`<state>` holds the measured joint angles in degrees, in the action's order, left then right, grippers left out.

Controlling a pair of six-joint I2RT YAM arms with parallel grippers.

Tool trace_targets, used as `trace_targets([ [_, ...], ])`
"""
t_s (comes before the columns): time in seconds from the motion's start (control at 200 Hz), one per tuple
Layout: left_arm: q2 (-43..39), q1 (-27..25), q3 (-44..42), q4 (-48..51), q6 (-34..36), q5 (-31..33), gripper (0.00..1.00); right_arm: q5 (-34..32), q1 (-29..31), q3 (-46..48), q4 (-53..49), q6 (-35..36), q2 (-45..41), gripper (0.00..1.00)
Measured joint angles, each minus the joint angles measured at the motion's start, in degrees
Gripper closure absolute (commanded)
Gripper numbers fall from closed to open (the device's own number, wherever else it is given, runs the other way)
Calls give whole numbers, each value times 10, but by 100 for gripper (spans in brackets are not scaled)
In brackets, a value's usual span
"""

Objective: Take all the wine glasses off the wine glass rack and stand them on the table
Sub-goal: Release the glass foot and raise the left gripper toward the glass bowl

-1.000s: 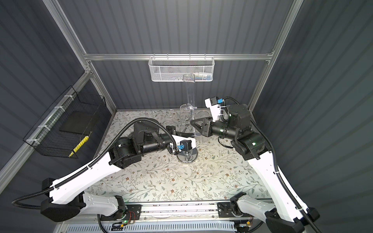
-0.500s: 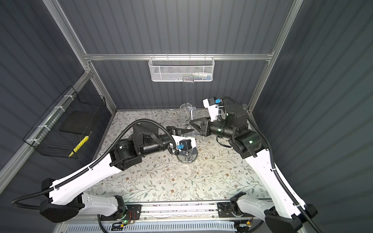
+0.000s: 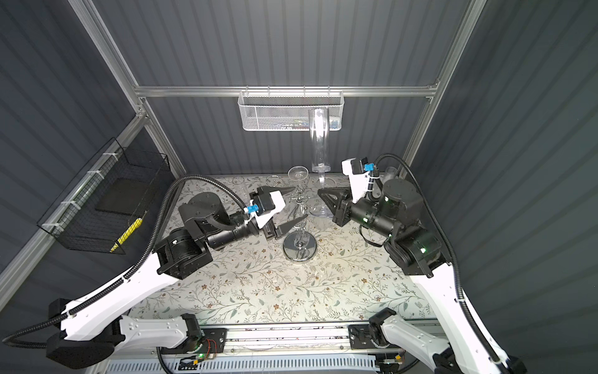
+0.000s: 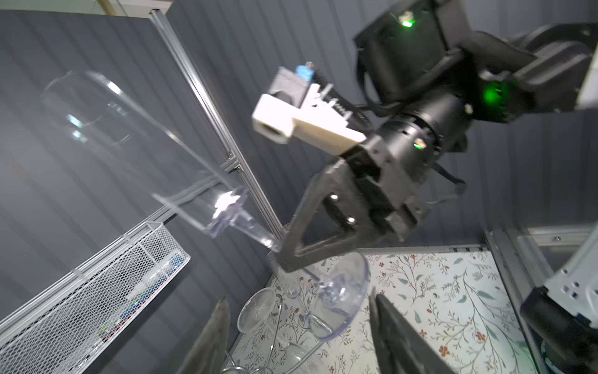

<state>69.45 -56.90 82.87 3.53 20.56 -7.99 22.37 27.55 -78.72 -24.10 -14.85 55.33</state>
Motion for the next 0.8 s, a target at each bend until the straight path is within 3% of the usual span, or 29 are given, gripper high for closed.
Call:
trace_targets([
  [0.175, 19, 95, 11, -66, -162, -76, 27, -13, 0, 47, 25, 38, -24, 100],
  [0.485, 97, 116, 74, -146, -358, -188, 25, -7, 12, 71, 48, 60, -30, 100],
  [0.8, 146, 147, 88, -237, -525, -221, 24, -5, 41, 72, 48, 76, -30, 100],
])
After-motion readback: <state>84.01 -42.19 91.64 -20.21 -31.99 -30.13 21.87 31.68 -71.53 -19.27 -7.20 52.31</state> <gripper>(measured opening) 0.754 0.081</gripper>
